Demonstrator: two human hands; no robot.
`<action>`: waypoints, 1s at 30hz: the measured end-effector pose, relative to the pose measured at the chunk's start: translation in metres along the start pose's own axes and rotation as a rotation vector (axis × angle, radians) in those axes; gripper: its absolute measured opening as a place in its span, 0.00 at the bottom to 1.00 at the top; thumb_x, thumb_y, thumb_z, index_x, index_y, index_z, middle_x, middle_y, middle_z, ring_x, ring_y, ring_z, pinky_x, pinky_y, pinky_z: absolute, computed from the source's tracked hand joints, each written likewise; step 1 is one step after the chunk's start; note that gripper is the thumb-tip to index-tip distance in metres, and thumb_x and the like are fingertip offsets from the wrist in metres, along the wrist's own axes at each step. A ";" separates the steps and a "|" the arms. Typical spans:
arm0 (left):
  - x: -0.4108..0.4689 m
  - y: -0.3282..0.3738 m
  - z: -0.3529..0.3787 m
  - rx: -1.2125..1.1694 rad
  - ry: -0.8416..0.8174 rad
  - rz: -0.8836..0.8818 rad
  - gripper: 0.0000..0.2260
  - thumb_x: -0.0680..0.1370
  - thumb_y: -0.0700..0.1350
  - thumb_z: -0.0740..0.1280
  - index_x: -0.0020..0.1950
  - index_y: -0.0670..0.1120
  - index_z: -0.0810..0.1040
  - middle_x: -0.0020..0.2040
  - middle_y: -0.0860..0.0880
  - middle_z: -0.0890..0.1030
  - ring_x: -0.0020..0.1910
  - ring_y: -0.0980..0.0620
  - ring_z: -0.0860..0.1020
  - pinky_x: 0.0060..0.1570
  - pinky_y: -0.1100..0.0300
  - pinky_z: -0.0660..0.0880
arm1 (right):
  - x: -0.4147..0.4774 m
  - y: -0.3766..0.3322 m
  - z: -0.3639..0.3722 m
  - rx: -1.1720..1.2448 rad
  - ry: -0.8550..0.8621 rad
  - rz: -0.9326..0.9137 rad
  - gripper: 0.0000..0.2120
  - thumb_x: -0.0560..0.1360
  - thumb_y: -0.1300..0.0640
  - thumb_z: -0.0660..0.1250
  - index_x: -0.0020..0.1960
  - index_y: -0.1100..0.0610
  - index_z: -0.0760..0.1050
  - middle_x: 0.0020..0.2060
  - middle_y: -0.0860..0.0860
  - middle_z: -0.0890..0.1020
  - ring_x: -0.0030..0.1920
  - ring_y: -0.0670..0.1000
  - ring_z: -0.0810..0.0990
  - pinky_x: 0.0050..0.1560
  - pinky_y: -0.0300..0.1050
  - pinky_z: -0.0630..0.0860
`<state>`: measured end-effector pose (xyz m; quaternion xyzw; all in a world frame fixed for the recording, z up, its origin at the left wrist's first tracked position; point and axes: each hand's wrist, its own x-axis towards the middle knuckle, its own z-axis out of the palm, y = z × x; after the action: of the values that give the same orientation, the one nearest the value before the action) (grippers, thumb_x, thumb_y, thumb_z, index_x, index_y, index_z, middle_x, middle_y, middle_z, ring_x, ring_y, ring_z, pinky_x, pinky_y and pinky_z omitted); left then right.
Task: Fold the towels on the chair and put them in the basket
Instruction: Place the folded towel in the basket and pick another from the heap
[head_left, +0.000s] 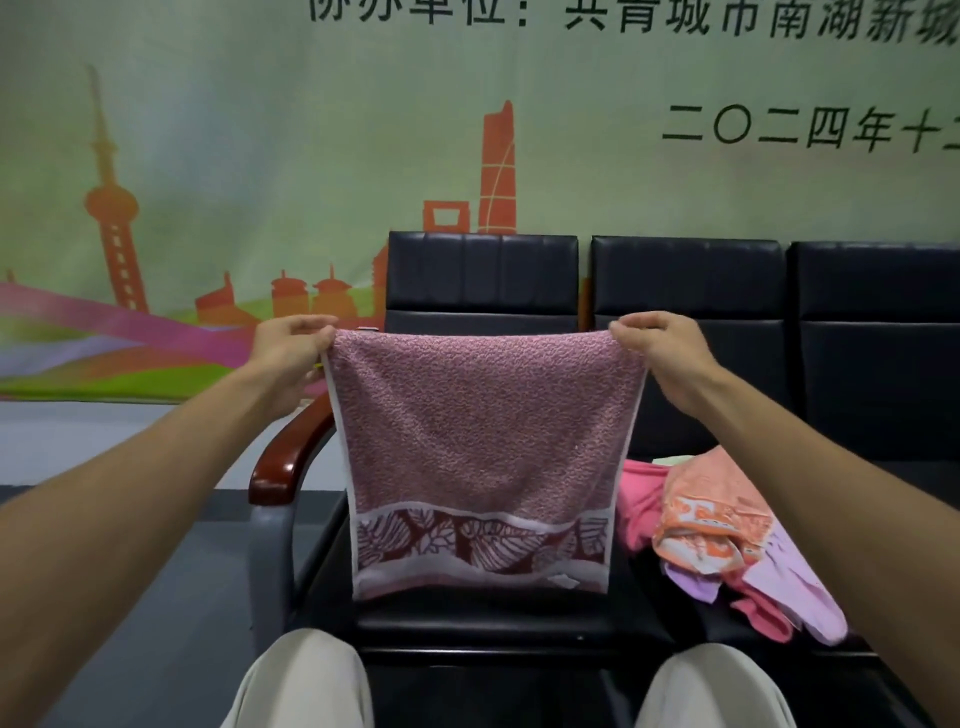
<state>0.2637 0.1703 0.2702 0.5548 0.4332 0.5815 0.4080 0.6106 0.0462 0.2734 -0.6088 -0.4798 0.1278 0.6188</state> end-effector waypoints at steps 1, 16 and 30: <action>0.000 0.001 -0.001 -0.045 -0.027 -0.021 0.07 0.80 0.35 0.63 0.54 0.41 0.80 0.49 0.46 0.79 0.44 0.52 0.77 0.42 0.61 0.74 | -0.001 -0.001 -0.002 -0.031 -0.065 -0.011 0.18 0.73 0.63 0.72 0.62 0.62 0.76 0.55 0.54 0.79 0.57 0.51 0.77 0.55 0.42 0.73; -0.012 -0.008 0.003 0.572 0.118 0.324 0.06 0.81 0.40 0.64 0.54 0.39 0.77 0.53 0.45 0.77 0.53 0.46 0.75 0.53 0.51 0.72 | -0.010 0.011 0.013 -0.458 0.162 -0.170 0.07 0.79 0.57 0.66 0.52 0.59 0.79 0.49 0.54 0.79 0.47 0.50 0.76 0.44 0.44 0.70; 0.006 -0.032 0.016 0.391 0.121 0.173 0.08 0.78 0.46 0.69 0.48 0.41 0.81 0.47 0.42 0.82 0.47 0.47 0.78 0.46 0.56 0.71 | 0.003 0.033 0.002 -0.071 0.233 0.046 0.08 0.70 0.52 0.76 0.43 0.56 0.83 0.39 0.48 0.83 0.43 0.47 0.80 0.43 0.45 0.75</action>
<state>0.2787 0.1867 0.2413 0.6225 0.5121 0.5515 0.2148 0.6246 0.0576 0.2458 -0.6518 -0.3950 0.0533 0.6452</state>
